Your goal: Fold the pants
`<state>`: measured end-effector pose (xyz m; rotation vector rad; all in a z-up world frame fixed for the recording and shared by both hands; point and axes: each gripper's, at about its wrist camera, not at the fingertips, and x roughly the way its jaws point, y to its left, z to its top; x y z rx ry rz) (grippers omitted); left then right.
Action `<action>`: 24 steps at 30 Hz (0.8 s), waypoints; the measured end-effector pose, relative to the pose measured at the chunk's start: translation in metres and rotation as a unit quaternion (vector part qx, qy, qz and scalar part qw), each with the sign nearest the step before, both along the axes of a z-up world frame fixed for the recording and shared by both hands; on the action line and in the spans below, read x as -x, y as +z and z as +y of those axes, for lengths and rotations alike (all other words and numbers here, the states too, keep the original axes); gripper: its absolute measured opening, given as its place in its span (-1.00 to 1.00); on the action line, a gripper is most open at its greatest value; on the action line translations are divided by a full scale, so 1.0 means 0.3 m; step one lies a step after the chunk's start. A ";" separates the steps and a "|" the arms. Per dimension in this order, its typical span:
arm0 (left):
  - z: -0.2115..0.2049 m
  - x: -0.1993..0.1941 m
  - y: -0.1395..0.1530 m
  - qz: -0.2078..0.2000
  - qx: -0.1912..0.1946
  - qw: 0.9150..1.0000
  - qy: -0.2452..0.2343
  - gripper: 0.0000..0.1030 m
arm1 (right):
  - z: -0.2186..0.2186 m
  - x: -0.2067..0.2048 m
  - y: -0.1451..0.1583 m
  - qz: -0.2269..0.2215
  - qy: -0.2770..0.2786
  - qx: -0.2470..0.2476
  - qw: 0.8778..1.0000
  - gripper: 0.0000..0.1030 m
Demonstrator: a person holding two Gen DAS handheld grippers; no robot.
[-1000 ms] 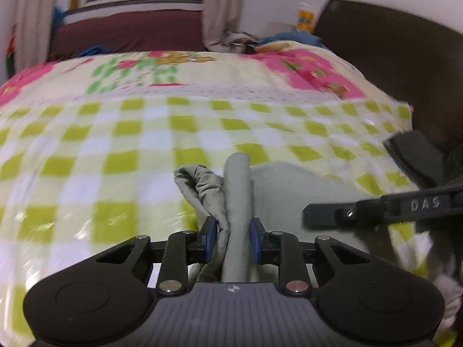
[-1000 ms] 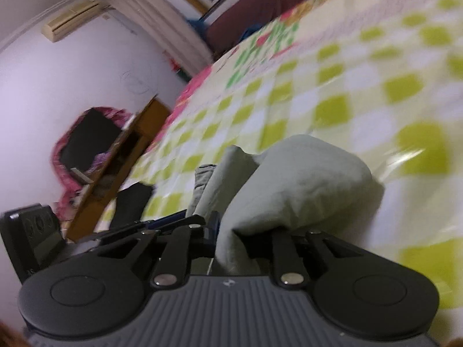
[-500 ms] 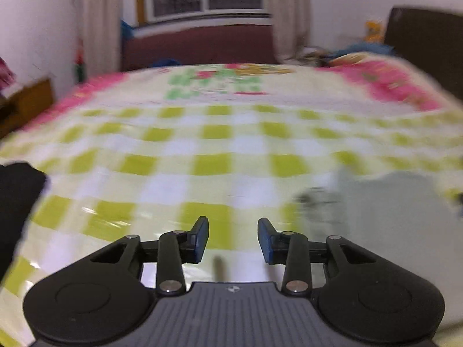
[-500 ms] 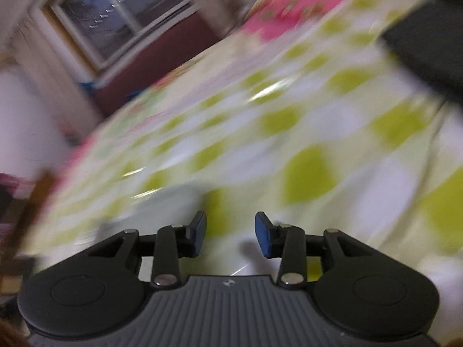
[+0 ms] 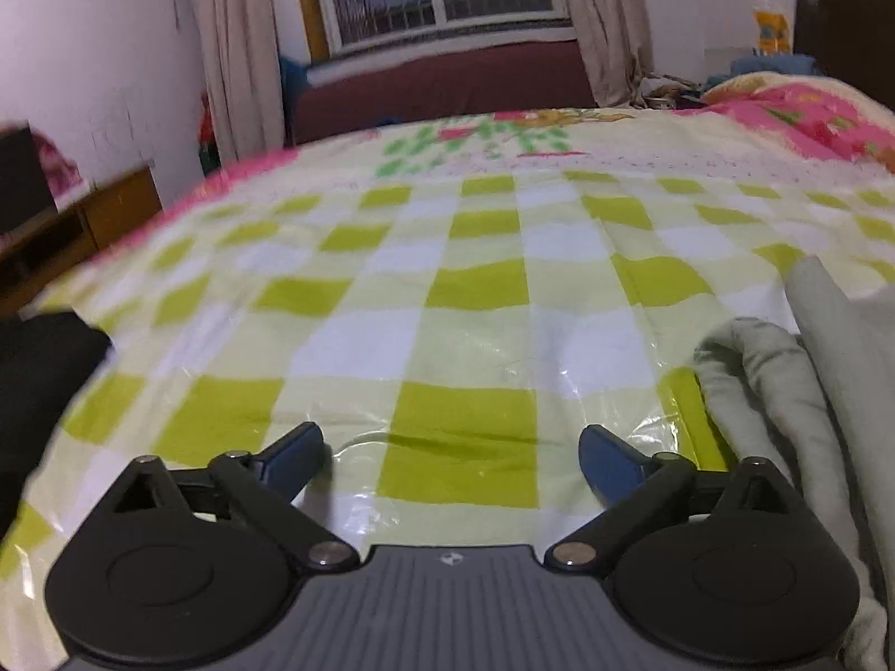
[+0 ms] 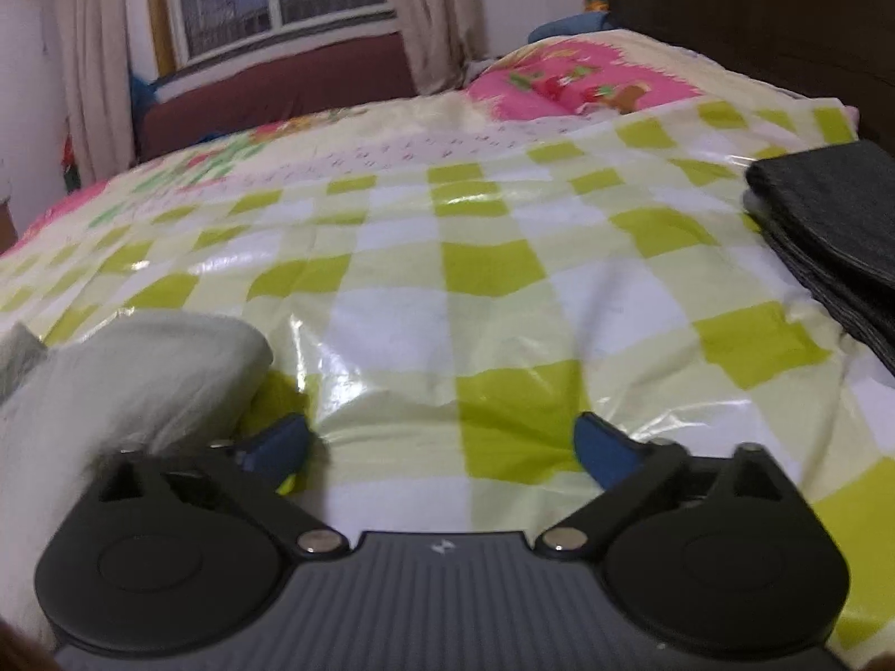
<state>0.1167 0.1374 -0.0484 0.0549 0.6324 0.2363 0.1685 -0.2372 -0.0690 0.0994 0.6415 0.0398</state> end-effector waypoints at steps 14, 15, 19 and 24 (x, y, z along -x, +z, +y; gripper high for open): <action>-0.015 0.027 -0.004 -0.001 0.000 1.000 -0.002 1.00 | 0.009 0.003 -0.001 0.001 -0.049 0.038 0.998 0.98; -0.016 0.027 -0.004 -0.001 0.000 1.000 -0.001 1.00 | 0.010 0.004 -0.002 -0.001 -0.049 0.039 0.998 0.98; -0.006 0.025 -0.004 0.000 0.010 1.000 -0.001 1.00 | -0.004 0.003 -0.007 -0.004 -0.048 0.026 0.998 0.98; -0.008 0.025 -0.004 0.000 0.009 1.000 -0.001 1.00 | 0.001 0.002 -0.007 -0.004 -0.048 0.029 0.998 0.98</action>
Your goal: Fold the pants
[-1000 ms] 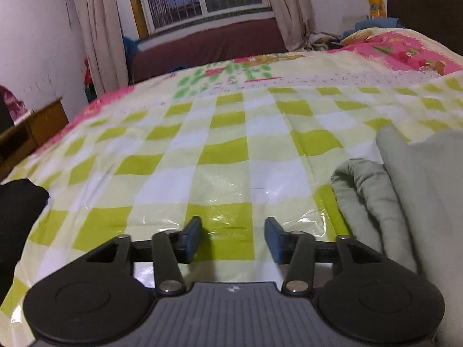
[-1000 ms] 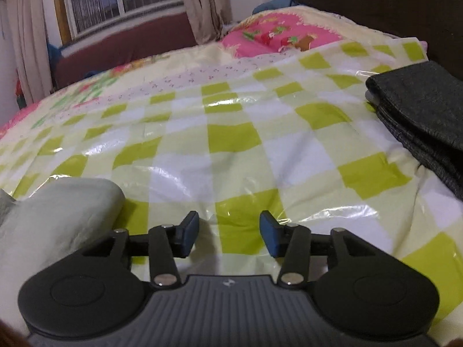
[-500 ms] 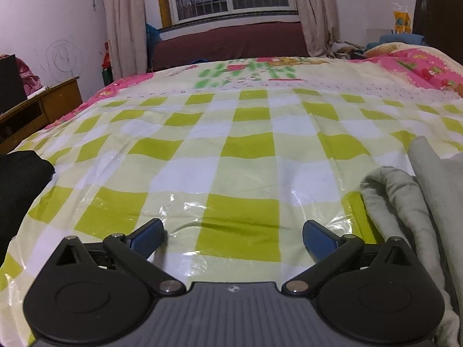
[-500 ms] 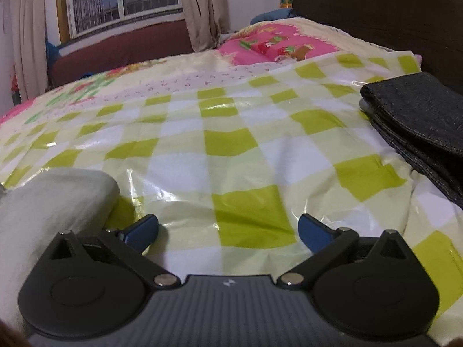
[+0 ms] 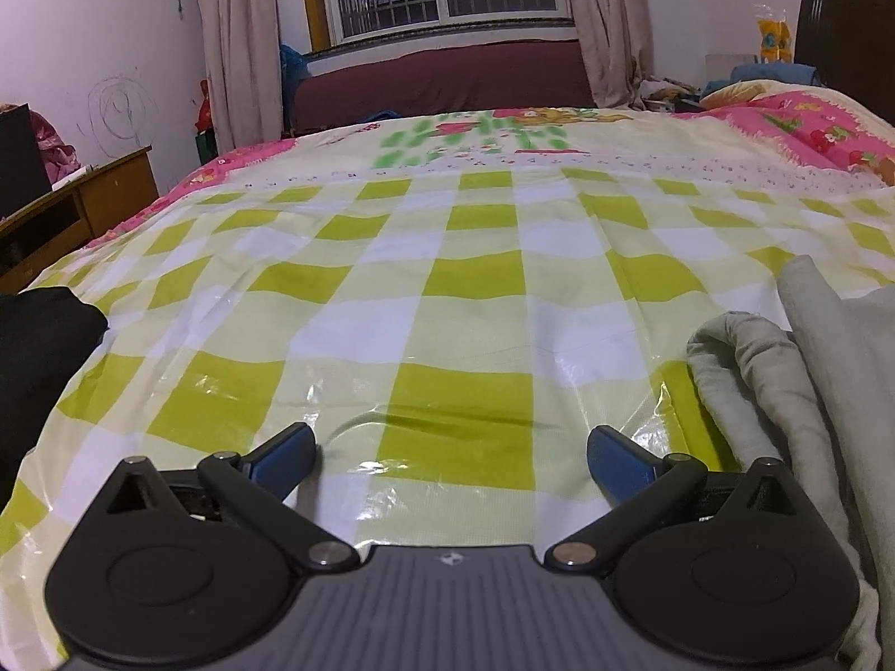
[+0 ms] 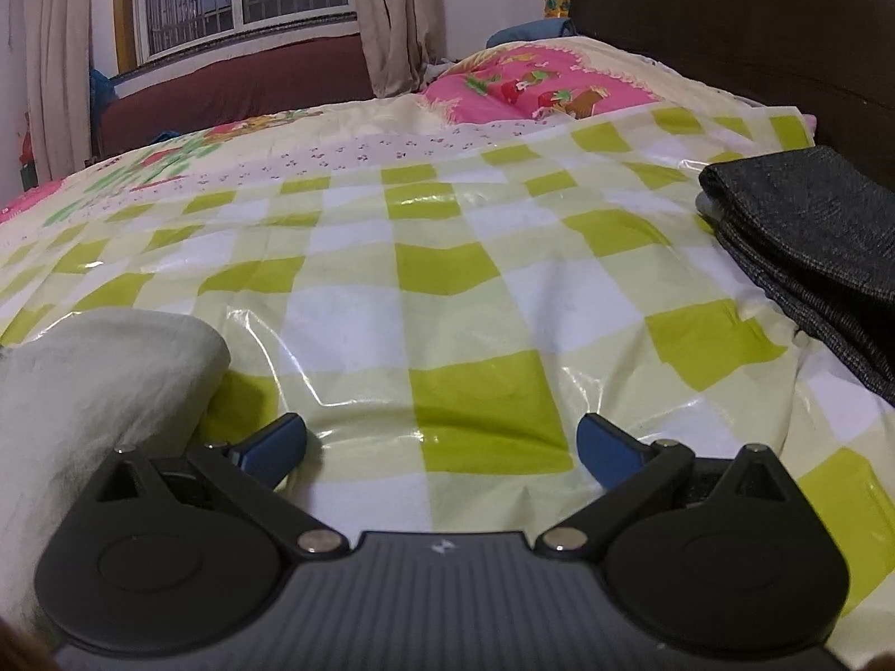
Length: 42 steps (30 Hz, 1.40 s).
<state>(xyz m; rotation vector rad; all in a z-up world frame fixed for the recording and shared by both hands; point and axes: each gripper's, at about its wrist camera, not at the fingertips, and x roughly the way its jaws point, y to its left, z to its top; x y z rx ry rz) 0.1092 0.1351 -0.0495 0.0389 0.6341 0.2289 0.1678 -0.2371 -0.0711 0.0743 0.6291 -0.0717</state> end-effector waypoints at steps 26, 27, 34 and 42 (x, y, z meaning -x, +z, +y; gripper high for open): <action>-0.010 0.016 0.021 0.009 0.022 1.000 -0.003 1.00 | 0.009 -0.010 -0.003 0.001 -0.001 0.011 1.000 0.98; -0.021 0.020 0.029 0.014 0.027 1.000 0.002 1.00 | 0.010 -0.011 -0.002 0.001 0.000 0.011 1.000 0.98; -0.203 0.036 0.009 0.038 -0.032 0.998 -0.025 1.00 | 0.013 -0.014 0.000 0.002 -0.001 0.012 1.000 0.98; -0.231 0.016 -0.021 0.031 -0.051 0.998 -0.016 1.00 | 0.011 -0.009 -0.006 -0.001 0.000 0.010 1.000 0.98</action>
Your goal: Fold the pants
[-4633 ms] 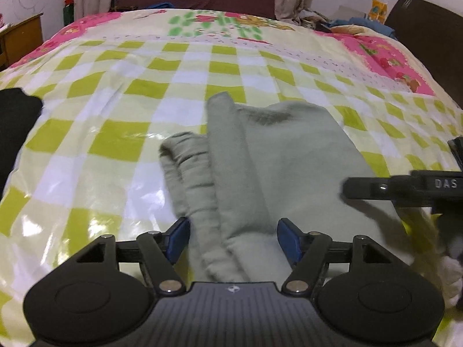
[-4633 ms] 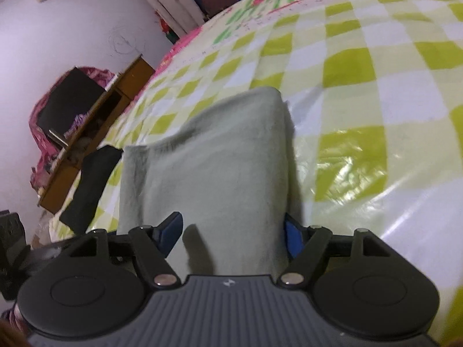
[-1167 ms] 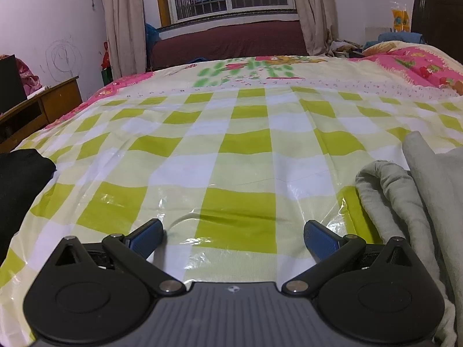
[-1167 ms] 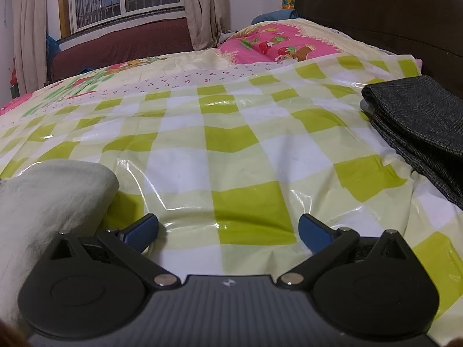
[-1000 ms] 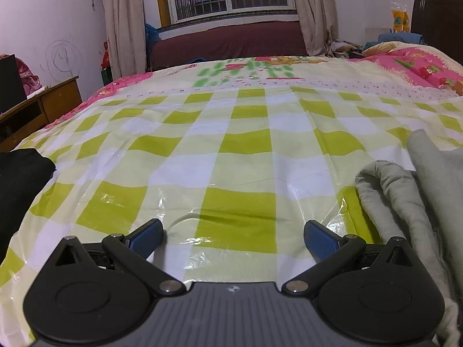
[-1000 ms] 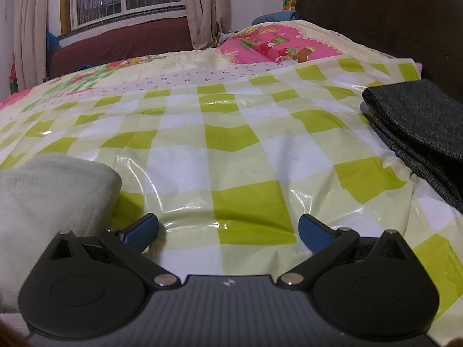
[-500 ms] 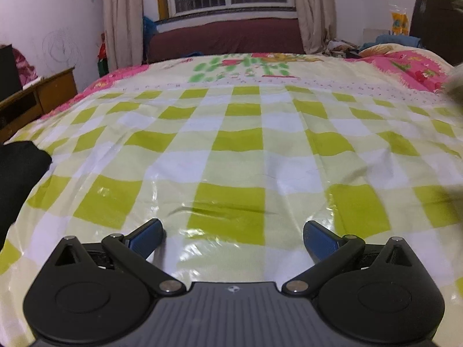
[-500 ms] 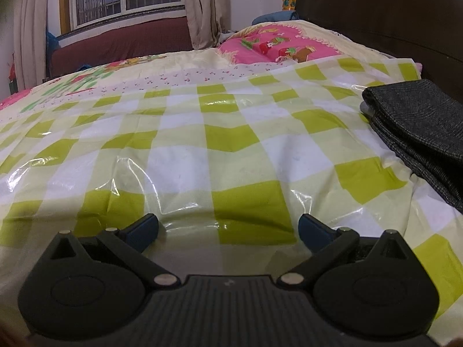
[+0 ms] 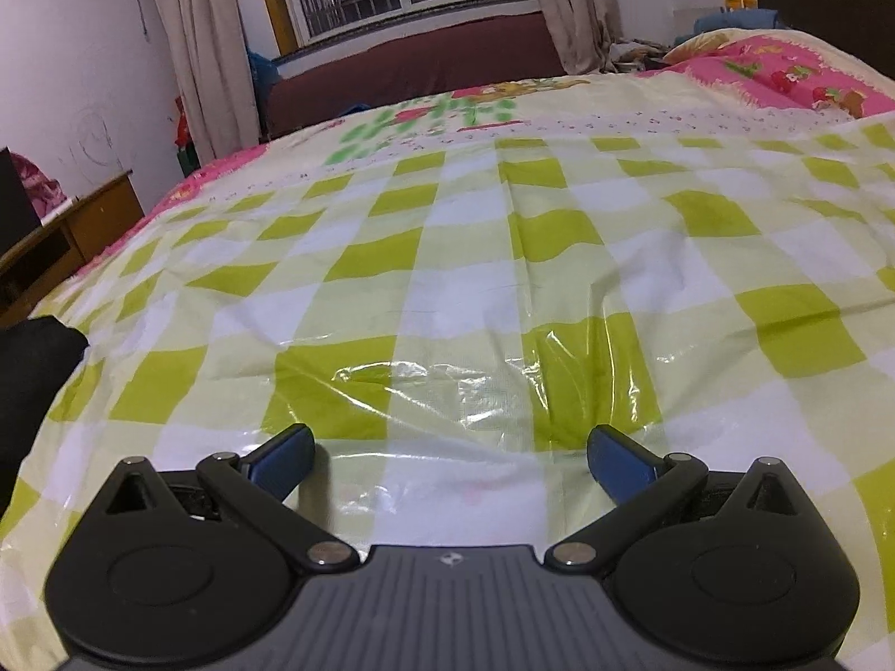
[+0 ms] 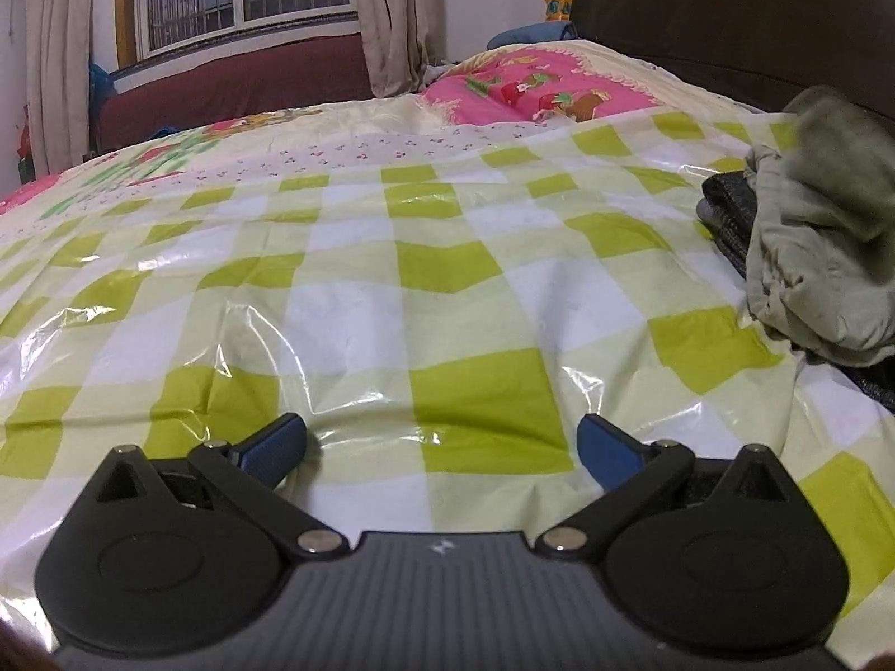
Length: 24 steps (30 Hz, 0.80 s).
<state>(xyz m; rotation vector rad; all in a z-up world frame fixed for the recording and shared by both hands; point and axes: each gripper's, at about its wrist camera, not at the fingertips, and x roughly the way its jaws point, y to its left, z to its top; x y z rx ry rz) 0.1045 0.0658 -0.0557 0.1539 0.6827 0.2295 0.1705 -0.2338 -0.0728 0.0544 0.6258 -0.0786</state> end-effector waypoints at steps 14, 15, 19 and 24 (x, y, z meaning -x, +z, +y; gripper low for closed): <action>-0.021 -0.010 -0.009 -0.005 -0.021 1.000 0.002 1.00 | 0.000 0.000 0.001 0.000 0.000 0.000 1.000 0.98; -0.022 -0.010 -0.009 -0.006 -0.022 1.000 0.002 1.00 | 0.000 0.000 0.001 0.000 0.000 0.000 1.000 0.98; -0.023 -0.012 -0.011 -0.007 -0.023 1.000 0.002 1.00 | 0.000 0.000 0.001 0.000 0.000 0.000 1.000 0.98; -0.024 -0.014 -0.013 -0.009 -0.024 1.000 0.002 1.00 | 0.001 0.000 0.002 0.000 0.000 0.000 1.000 0.98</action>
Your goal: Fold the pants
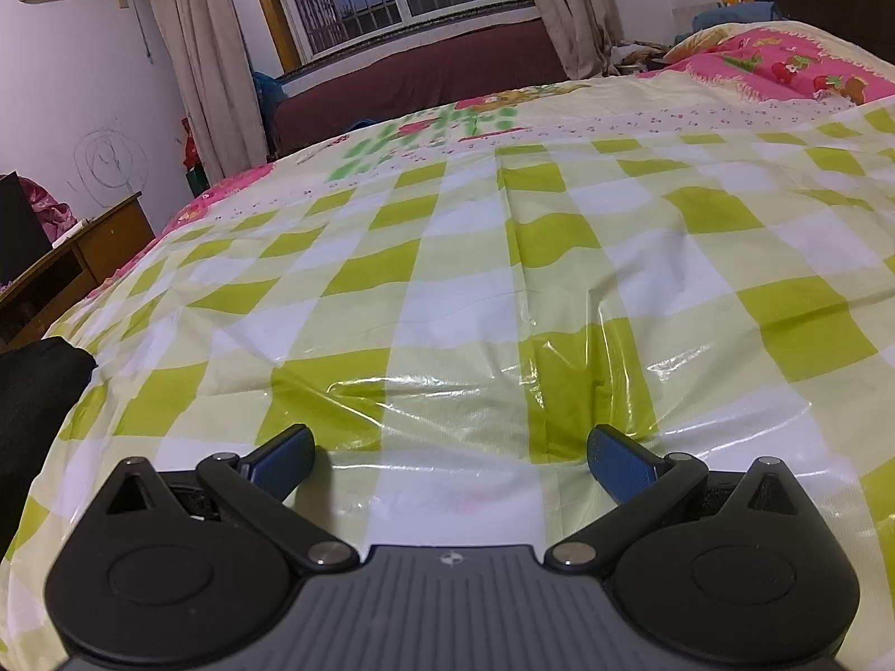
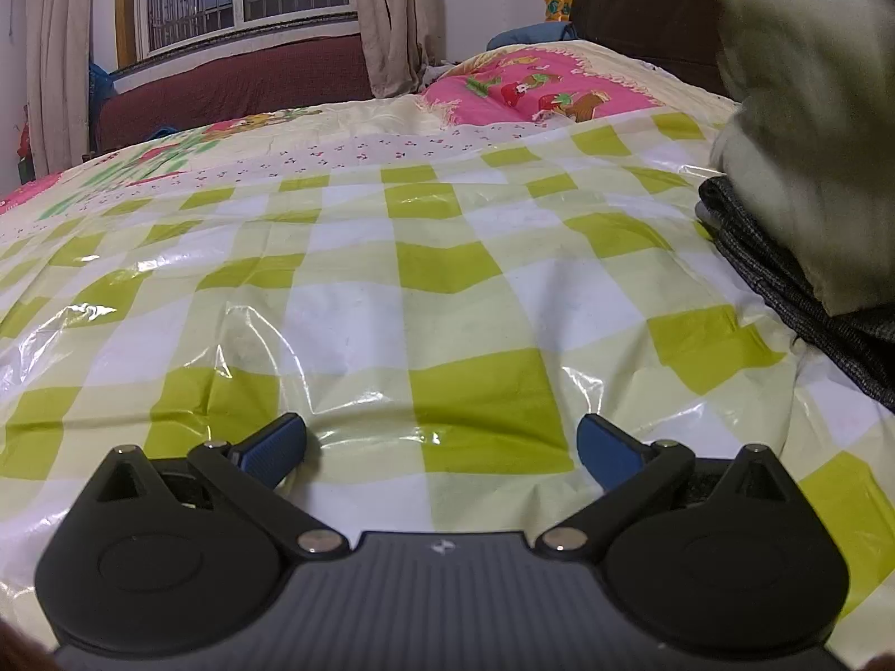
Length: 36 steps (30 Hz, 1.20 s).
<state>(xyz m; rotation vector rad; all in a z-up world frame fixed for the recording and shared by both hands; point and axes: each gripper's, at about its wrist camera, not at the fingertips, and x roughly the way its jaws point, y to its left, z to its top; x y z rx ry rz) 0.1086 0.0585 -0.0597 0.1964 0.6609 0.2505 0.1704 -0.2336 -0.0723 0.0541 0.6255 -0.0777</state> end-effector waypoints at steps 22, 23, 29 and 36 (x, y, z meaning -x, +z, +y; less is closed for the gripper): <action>0.009 -0.004 -0.003 -0.005 0.009 1.000 -0.003 1.00 | 0.001 0.000 0.000 0.000 0.000 0.000 1.000 0.98; 0.011 -0.003 -0.003 -0.005 0.011 1.000 -0.003 1.00 | 0.001 0.000 0.000 0.000 0.000 0.001 1.000 0.98; 0.022 0.001 -0.002 -0.008 0.023 1.000 -0.006 1.00 | 0.001 0.000 0.001 0.000 0.000 0.001 1.000 0.98; 0.023 0.001 -0.002 -0.008 0.025 1.000 -0.006 1.00 | 0.002 0.001 0.001 0.000 0.000 0.001 1.000 0.98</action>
